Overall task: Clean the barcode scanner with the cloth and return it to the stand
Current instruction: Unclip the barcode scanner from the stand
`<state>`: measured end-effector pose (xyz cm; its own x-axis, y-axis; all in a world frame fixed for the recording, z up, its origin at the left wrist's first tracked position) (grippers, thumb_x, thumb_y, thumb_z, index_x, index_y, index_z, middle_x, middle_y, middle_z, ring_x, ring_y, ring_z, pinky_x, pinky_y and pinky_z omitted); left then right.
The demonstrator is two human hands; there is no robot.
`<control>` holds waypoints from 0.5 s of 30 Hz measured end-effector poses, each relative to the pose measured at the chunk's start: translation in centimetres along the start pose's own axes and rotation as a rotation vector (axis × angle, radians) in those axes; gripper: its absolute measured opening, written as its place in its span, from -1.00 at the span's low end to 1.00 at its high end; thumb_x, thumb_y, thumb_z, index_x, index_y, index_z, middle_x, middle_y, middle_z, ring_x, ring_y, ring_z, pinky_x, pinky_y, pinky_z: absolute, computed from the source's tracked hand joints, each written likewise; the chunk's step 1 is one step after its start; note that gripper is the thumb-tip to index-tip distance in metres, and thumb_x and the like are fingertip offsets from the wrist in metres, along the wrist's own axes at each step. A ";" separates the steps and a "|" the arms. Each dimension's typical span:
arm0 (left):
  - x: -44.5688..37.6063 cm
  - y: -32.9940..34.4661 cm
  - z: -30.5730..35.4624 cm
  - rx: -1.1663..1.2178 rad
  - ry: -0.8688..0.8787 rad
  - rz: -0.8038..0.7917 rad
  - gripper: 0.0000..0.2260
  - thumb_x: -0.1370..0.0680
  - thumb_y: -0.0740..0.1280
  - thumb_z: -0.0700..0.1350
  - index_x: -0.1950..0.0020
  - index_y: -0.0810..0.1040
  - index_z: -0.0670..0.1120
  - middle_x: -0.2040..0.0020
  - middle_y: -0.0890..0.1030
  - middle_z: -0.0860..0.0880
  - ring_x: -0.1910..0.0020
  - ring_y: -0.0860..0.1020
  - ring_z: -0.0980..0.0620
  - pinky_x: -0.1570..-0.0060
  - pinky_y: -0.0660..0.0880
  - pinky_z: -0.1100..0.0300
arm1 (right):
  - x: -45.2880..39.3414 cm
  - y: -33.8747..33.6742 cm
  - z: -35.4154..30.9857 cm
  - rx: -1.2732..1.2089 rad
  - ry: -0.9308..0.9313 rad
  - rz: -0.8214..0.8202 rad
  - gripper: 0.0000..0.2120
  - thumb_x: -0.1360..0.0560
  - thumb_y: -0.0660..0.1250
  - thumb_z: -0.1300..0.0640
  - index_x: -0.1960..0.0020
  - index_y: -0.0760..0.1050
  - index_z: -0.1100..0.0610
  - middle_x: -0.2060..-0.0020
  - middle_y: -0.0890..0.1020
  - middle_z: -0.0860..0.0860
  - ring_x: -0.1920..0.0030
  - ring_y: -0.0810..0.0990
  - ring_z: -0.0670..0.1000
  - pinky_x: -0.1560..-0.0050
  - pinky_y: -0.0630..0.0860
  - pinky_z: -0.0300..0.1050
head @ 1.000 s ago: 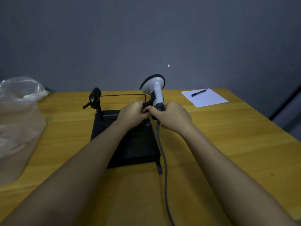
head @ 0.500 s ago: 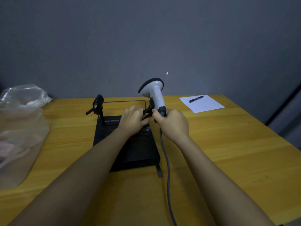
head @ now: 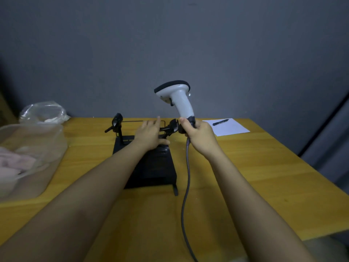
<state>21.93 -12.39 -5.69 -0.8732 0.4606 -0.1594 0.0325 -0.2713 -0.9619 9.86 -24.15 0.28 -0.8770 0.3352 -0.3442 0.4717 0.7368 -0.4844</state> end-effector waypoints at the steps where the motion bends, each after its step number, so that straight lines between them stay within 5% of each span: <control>1: 0.9 -0.8 -0.1 0.049 -0.023 0.021 -0.12 -0.42 0.33 0.25 -0.54 -0.05 -0.10 -0.49 0.22 -0.17 -0.45 0.18 -0.19 -0.35 0.26 -0.05 | 0.4 0.1 -0.2 -0.038 0.000 -0.024 -0.50 -0.52 0.22 -0.14 0.21 0.50 0.34 0.39 0.51 0.11 0.35 0.48 0.02 0.30 0.36 -0.10; 4: 4.4 -3.3 -1.1 0.299 -0.076 0.115 -0.26 -0.52 0.26 0.15 -0.54 -0.03 -0.10 -0.52 0.19 -0.15 -0.49 0.13 -0.16 -0.40 0.19 -0.04 | 1.8 1.1 -0.4 -0.146 -0.003 -0.124 -0.53 -0.54 0.22 -0.12 0.20 0.51 0.31 0.41 0.50 0.08 0.37 0.48 -0.01 0.27 0.39 -0.09; 9: 13.1 -6.2 -2.8 0.869 -0.134 0.194 -0.59 -0.59 0.21 -0.04 -0.44 0.32 -0.03 -0.17 0.51 0.00 -0.16 0.49 0.05 -0.12 0.38 0.22 | 5.3 4.2 -1.3 -0.317 0.012 -0.243 -0.69 -0.58 0.18 0.00 0.28 0.43 0.13 0.47 0.48 -0.02 0.50 0.48 -0.18 0.41 0.41 -0.37; 15: 20.6 -6.6 -4.4 1.079 -0.184 0.282 -0.60 -0.61 0.14 -0.15 -0.46 0.28 0.02 -0.17 0.56 0.03 -0.13 0.54 0.08 -0.25 0.45 0.08 | 9.9 9.2 -2.2 -0.370 0.039 -0.398 -0.55 -0.59 0.13 -0.07 0.40 0.43 0.10 0.63 0.49 -0.05 0.47 0.51 -0.05 0.21 0.43 -0.12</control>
<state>5.92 2.61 -3.60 -0.9622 0.1606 -0.2198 -0.1198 -0.9749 -0.1878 5.34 -12.74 -5.84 -0.9874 0.0046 -0.1581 0.0450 0.9664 -0.2530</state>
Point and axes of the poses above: each hand's wrist, its own x-axis away from the middle knuckle, its own y-axis out of the palm, z = x × y, the point moved 7 cm from there along -x, towards the middle knuckle
